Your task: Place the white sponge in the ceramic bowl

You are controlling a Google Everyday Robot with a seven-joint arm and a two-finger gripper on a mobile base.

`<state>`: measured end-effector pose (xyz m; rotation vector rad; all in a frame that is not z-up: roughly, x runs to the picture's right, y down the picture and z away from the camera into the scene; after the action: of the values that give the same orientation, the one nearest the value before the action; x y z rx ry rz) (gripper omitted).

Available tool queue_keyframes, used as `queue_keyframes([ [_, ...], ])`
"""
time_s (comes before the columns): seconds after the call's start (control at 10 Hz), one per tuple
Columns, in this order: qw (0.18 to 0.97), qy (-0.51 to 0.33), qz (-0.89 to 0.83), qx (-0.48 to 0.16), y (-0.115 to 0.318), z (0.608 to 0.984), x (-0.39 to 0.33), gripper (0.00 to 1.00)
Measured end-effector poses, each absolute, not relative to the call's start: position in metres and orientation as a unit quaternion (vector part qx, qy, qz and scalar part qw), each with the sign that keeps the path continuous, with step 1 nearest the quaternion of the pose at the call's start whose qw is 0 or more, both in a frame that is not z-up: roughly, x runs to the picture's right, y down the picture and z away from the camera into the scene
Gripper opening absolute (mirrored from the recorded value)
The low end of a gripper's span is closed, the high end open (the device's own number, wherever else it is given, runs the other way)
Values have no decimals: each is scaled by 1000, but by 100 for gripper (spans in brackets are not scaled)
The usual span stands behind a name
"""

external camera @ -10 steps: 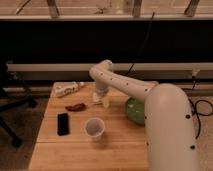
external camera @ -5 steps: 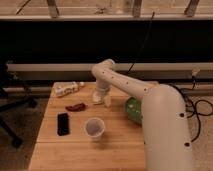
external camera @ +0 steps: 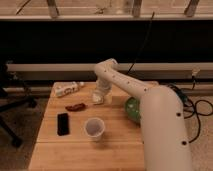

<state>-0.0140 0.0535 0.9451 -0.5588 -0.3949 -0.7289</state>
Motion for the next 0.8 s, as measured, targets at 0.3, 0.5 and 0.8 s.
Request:
queue_keyframes([
  [0.3,865,-211,-378,-253,48,953,-21,80],
  [0.5,855,-216,-398,-253,48,958,-27,80],
  [0.8,837,-218,-427,-263,51,965,-37,79],
])
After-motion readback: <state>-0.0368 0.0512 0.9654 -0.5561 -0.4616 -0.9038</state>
